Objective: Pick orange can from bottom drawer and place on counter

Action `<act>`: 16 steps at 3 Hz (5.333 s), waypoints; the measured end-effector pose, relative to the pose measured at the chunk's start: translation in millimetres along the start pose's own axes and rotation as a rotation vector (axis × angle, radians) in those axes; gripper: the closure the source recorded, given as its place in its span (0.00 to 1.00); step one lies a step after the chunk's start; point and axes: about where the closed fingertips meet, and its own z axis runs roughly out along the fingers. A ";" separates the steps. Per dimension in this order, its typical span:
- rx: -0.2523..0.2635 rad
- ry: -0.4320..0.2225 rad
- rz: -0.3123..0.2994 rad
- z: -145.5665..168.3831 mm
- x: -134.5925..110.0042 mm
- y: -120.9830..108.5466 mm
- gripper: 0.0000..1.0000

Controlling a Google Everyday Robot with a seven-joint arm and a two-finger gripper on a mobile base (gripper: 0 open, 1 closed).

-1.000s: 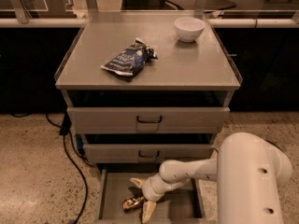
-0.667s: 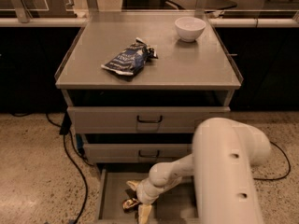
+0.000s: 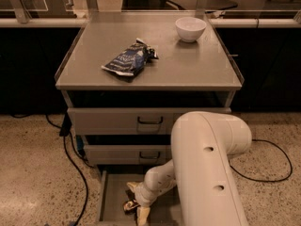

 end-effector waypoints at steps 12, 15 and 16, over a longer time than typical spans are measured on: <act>-0.110 0.026 -0.094 143.2 70.4 -64.4 0.88; -0.131 0.027 -0.113 131.7 67.4 -61.2 1.00; -0.108 0.053 -0.112 100.3 71.6 -66.0 1.00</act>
Offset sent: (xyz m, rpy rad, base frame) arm 0.0455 0.0263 -0.0663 -0.0731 0.0233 0.0833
